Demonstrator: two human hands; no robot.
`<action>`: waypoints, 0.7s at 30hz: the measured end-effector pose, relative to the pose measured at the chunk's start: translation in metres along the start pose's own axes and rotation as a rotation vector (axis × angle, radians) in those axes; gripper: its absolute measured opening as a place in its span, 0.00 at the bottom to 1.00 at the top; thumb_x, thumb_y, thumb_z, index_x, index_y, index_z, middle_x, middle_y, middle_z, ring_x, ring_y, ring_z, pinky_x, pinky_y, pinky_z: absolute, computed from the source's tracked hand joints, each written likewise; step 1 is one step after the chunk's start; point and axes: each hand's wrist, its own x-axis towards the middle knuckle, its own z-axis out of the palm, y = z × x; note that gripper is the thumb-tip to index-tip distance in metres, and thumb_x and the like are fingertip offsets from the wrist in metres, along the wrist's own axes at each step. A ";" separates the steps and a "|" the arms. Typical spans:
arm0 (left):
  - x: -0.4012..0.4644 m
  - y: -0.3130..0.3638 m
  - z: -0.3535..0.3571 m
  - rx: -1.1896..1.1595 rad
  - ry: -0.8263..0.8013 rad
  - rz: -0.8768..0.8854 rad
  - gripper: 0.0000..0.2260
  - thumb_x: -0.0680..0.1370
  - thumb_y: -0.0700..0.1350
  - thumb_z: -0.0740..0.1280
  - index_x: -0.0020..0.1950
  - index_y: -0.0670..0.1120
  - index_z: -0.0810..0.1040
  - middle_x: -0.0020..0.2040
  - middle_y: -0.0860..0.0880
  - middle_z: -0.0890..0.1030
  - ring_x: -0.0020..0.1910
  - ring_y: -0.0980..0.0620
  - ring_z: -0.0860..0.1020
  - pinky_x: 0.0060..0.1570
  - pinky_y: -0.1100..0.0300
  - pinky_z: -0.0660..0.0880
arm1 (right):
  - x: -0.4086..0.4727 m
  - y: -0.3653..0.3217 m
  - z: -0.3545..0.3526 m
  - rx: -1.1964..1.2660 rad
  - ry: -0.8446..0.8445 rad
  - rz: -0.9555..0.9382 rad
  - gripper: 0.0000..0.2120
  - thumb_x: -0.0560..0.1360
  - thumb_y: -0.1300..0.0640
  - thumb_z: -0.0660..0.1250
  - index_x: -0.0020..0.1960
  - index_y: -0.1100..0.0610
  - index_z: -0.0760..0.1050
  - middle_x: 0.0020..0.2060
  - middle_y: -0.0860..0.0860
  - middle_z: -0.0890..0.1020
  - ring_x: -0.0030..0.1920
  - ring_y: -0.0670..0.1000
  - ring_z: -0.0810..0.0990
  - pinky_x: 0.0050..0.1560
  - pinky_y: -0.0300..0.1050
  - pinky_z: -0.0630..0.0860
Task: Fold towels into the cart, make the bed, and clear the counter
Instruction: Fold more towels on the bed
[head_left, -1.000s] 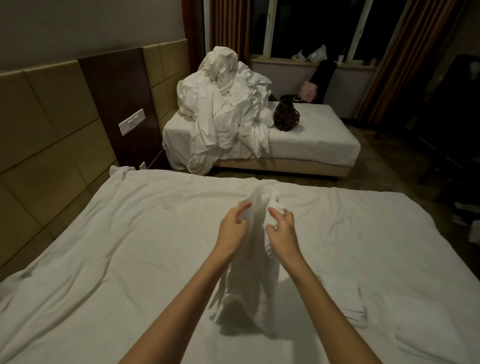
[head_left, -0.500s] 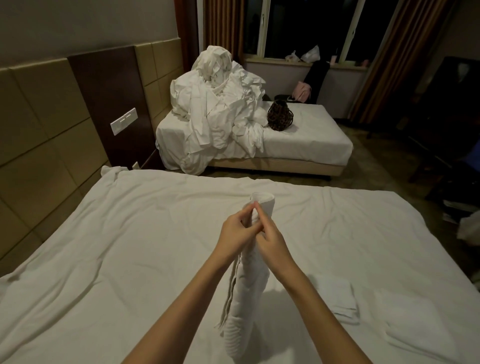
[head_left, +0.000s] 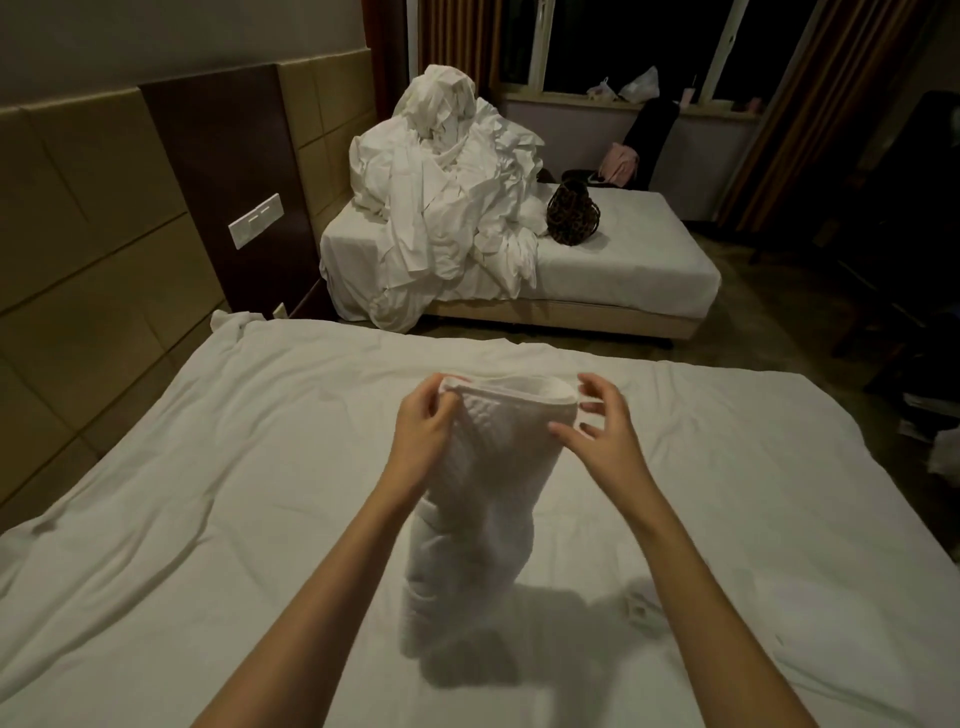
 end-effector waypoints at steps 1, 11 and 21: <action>0.003 0.003 -0.005 -0.016 -0.019 0.008 0.09 0.79 0.35 0.58 0.47 0.40 0.78 0.41 0.50 0.79 0.37 0.65 0.74 0.38 0.74 0.70 | 0.005 0.003 -0.001 -0.027 -0.044 0.049 0.37 0.70 0.58 0.74 0.72 0.46 0.59 0.71 0.50 0.64 0.67 0.49 0.67 0.65 0.44 0.71; 0.027 0.000 -0.048 -0.050 -0.026 0.036 0.10 0.81 0.39 0.58 0.51 0.46 0.80 0.47 0.55 0.80 0.46 0.64 0.76 0.46 0.71 0.72 | 0.035 -0.017 0.000 0.072 -0.239 0.015 0.15 0.71 0.60 0.72 0.55 0.49 0.74 0.47 0.39 0.79 0.48 0.40 0.78 0.40 0.30 0.75; 0.065 -0.030 -0.042 -0.048 -0.169 -0.145 0.14 0.81 0.40 0.59 0.66 0.50 0.69 0.54 0.50 0.78 0.50 0.60 0.77 0.41 0.74 0.73 | 0.089 0.000 0.021 -0.110 -0.205 -0.028 0.10 0.73 0.62 0.70 0.54 0.56 0.78 0.46 0.48 0.81 0.49 0.48 0.79 0.44 0.34 0.74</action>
